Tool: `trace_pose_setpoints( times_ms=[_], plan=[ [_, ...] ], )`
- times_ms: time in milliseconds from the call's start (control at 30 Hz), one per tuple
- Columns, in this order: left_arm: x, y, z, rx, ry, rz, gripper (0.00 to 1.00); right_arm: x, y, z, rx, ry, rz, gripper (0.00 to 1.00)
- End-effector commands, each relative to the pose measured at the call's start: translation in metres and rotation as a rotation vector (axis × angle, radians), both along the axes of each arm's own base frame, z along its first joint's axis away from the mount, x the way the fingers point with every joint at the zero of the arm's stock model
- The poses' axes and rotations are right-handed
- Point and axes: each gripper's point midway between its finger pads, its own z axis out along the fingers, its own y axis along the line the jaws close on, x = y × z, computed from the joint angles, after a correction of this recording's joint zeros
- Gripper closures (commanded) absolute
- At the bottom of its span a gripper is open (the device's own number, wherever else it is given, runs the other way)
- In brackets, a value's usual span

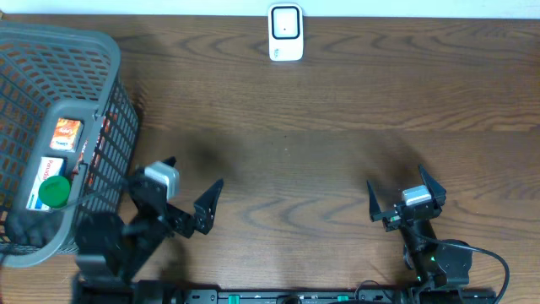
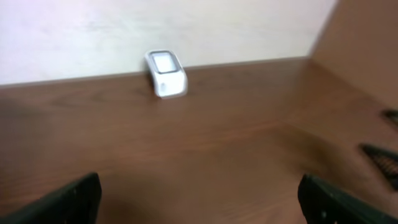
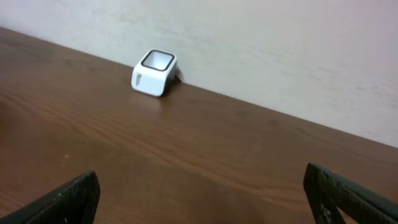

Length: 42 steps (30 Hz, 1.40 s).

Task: Scan the item barcode
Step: 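Reach the left gripper down into the basket toward the green-capped bottle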

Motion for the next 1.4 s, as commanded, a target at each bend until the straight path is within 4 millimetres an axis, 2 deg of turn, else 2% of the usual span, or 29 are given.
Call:
trace_pose_setpoints(
  times_ms=[0,67,133,233,300,400,433,533,600,633,667,700,833,933,1033,1133,1167,1267,1367],
  plan=[
    [-0.015,-0.030,0.050,-0.084,0.033,-0.208,0.01,0.000,-0.002,0.000,0.012,0.001,-0.007,0.01],
    [-0.024,-0.045,0.064,-0.121,0.048,-0.327,0.01,0.000,-0.002,0.000,0.012,0.001,-0.007,0.01],
    [-0.025,-0.052,0.064,-0.145,0.073,-0.388,0.01,0.000,-0.002,0.000,0.012,0.001,-0.007,0.01],
    [-0.015,-0.054,0.065,-0.194,0.115,-0.383,0.01,0.000,-0.002,0.000,0.012,0.001,-0.007,0.01],
    [-0.003,-0.049,0.075,-0.231,0.133,-0.330,0.01,0.000,-0.002,0.000,0.012,0.001,-0.007,0.01],
    [0.013,-0.040,0.099,-0.241,0.125,-0.272,0.01,0.000,-0.002,0.000,0.012,0.001,-0.007,0.01],
    [0.020,-0.035,0.115,-0.242,0.125,-0.249,0.01,0.000,-0.002,0.000,0.012,0.001,-0.007,0.01],
    [0.036,-0.020,0.146,-0.247,0.145,-0.179,0.01,0.000,-0.002,0.000,0.012,0.001,-0.007,0.01],
    [0.052,0.006,0.165,-0.228,0.167,-0.039,0.01,0.000,-0.002,0.000,0.012,0.001,-0.007,0.01],
    [0.057,0.018,0.169,-0.214,0.177,0.027,0.01,0.000,-0.002,0.000,0.012,0.001,-0.007,0.01],
    [0.064,0.036,0.173,-0.194,0.195,0.131,0.01,0.000,-0.002,0.000,0.012,0.001,-0.007,0.01],
    [0.069,0.065,0.174,-0.157,0.222,0.293,0.01,0.000,-0.002,0.000,0.012,0.001,-0.007,0.01],
    [0.060,0.149,0.176,-0.031,0.280,0.745,0.01,0.000,-0.002,0.000,0.012,0.001,-0.007,0.01],
    [0.050,0.183,0.173,0.024,0.298,0.925,0.01,0.000,-0.002,0.000,0.012,0.001,-0.007,0.01],
    [0.040,0.205,0.157,-0.021,0.381,1.075,0.01,0.000,-0.002,0.000,0.012,0.001,-0.007,0.01],
    [0.033,0.234,0.139,-0.082,0.458,1.260,0.01,0.000,-0.002,0.000,0.012,0.001,-0.007,0.01],
    [0.032,0.249,0.130,-0.091,0.495,1.329,0.01,0.000,-0.002,0.000,0.012,0.001,-0.007,0.01],
    [0.033,0.272,0.107,-0.111,0.595,1.415,0.01,0.000,-0.002,0.000,0.012,0.001,-0.007,0.01],
    [0.031,0.291,0.074,-0.118,0.744,1.476,0.01,0.000,-0.002,0.000,0.012,0.001,-0.007,0.01]
  ],
)
